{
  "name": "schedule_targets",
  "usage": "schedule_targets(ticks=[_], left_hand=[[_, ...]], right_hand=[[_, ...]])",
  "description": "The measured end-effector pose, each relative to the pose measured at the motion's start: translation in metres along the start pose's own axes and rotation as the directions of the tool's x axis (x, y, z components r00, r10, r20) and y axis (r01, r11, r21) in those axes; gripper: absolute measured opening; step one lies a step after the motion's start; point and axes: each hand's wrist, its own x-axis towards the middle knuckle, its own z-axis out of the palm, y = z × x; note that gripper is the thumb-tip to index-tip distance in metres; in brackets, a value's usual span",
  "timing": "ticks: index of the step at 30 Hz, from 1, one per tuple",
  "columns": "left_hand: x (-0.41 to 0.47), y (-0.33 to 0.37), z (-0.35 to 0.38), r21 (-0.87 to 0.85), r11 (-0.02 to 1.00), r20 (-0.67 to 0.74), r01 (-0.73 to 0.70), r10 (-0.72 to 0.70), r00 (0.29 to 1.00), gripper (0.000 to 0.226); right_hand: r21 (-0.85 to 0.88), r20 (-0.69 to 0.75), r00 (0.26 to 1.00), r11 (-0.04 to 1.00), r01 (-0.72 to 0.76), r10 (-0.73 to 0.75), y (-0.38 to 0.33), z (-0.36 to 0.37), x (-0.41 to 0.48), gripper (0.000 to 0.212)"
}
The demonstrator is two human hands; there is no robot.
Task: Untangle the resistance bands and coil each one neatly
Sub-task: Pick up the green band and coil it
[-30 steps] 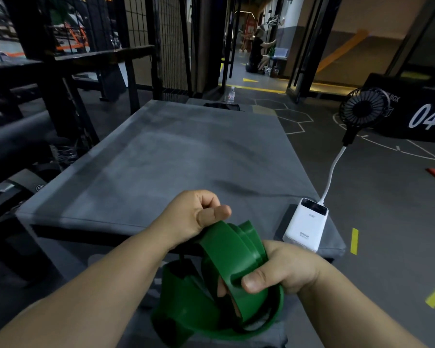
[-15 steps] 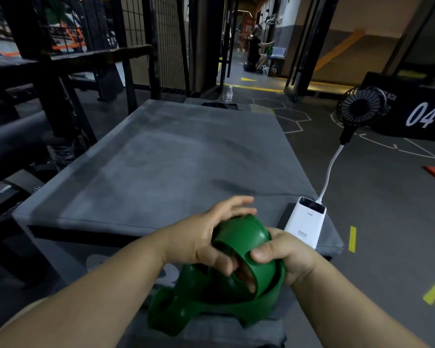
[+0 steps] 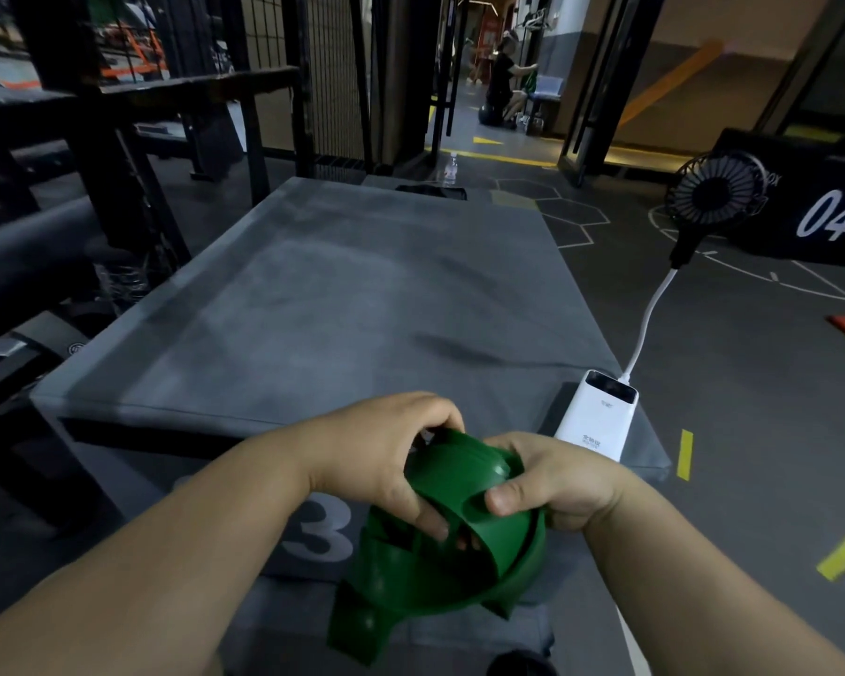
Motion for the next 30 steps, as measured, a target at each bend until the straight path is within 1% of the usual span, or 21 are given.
schedule_targets(ticks=[2,4,7,9,13,15,17,18,19,20,21,22,23,24,26,28,29,30], left_hand=[[0.0,-0.002,0.002,0.074,0.997,0.025,0.021,-0.023,0.999,0.067],[0.0,-0.003,0.004,0.078,0.996,0.029,0.03,-0.032,0.999,0.07],[0.001,-0.002,0.003,0.015,0.999,-0.004,0.043,-0.043,0.999,0.059],[0.001,-0.001,0.001,-0.04,0.998,-0.019,0.05,-0.051,0.999,0.054],[0.001,-0.004,0.003,-0.108,0.991,0.011,0.081,-0.08,0.997,0.049],[0.002,-0.005,0.005,-0.112,0.989,-0.003,0.098,-0.099,0.995,0.048],[0.004,-0.005,0.007,-0.121,0.987,-0.036,0.105,-0.11,0.993,0.048],[0.005,-0.005,0.008,-0.129,0.986,-0.05,0.107,-0.114,0.992,0.048],[0.006,-0.006,0.009,-0.135,0.985,-0.064,0.109,-0.118,0.991,0.048],[0.007,-0.007,0.009,-0.146,0.983,-0.076,0.108,-0.12,0.99,0.05],[0.007,-0.008,0.01,-0.168,0.98,-0.084,0.104,-0.119,0.989,0.051],[0.008,-0.009,0.011,-0.202,0.975,-0.089,0.094,-0.114,0.99,0.054],[0.008,-0.011,0.012,-0.241,0.967,-0.088,0.083,-0.107,0.99,0.058],[0.008,-0.013,0.013,-0.27,0.96,-0.077,0.073,-0.097,0.992,0.062],[0.007,-0.02,0.016,-0.272,0.96,-0.015,0.066,-0.072,0.997,0.077],[0.005,-0.022,0.021,-0.302,0.951,0.011,0.06,-0.059,0.998,0.091],[0.005,-0.022,0.023,-0.353,0.935,-0.014,0.046,-0.055,0.998,0.091],[0.006,-0.022,0.024,-0.414,0.91,-0.055,0.021,-0.049,0.997,0.086]], right_hand=[[0.006,-0.035,0.999,1.0,0.014,-0.013,0.003,-0.002,0.002,0.053],[0.017,-0.042,0.999,1.0,0.025,-0.024,0.004,-0.004,0.002,0.048],[-0.004,-0.059,0.998,0.999,0.038,-0.038,0.004,-0.005,0.002,0.048],[-0.051,-0.073,0.997,0.998,0.036,-0.04,0.003,-0.004,0.002,0.051],[-0.159,-0.106,0.994,0.987,-0.012,-0.005,0.0,0.0,0.004,0.068],[-0.206,-0.105,0.994,0.978,-0.034,0.012,-0.002,0.003,0.004,0.083],[-0.305,-0.151,0.988,0.949,-0.08,0.035,-0.004,0.005,0.003,0.094],[-0.374,-0.205,0.978,0.92,-0.121,0.046,-0.004,0.005,0.003,0.095],[-0.445,-0.264,0.963,0.88,-0.169,0.051,-0.004,0.006,0.003,0.09],[-0.504,-0.323,0.945,0.838,-0.21,0.043,-0.005,0.008,0.002,0.082],[-0.542,-0.363,0.932,0.811,-0.219,0.009,-0.006,0.009,0.002,0.073],[-0.55,-0.383,0.923,0.812,-0.197,-0.035,-0.007,0.009,0.001,0.065],[-0.529,-0.382,0.921,0.835,-0.15,-0.077,-0.007,0.008,0.0,0.06],[-0.482,-0.367,0.923,0.873,-0.081,-0.117,-0.008,0.009,-0.001,0.057],[-0.339,-0.319,0.928,0.937,0.08,-0.194,-0.009,0.007,-0.002,0.056],[-0.198,-0.221,0.94,0.955,0.22,-0.262,-0.01,0.003,-0.002,0.06],[-0.143,-0.154,0.946,0.954,0.263,-0.284,-0.01,0.002,-0.001,0.061],[-0.113,-0.103,0.953,0.955,0.274,-0.286,-0.01,0.0,-0.001,0.062]])
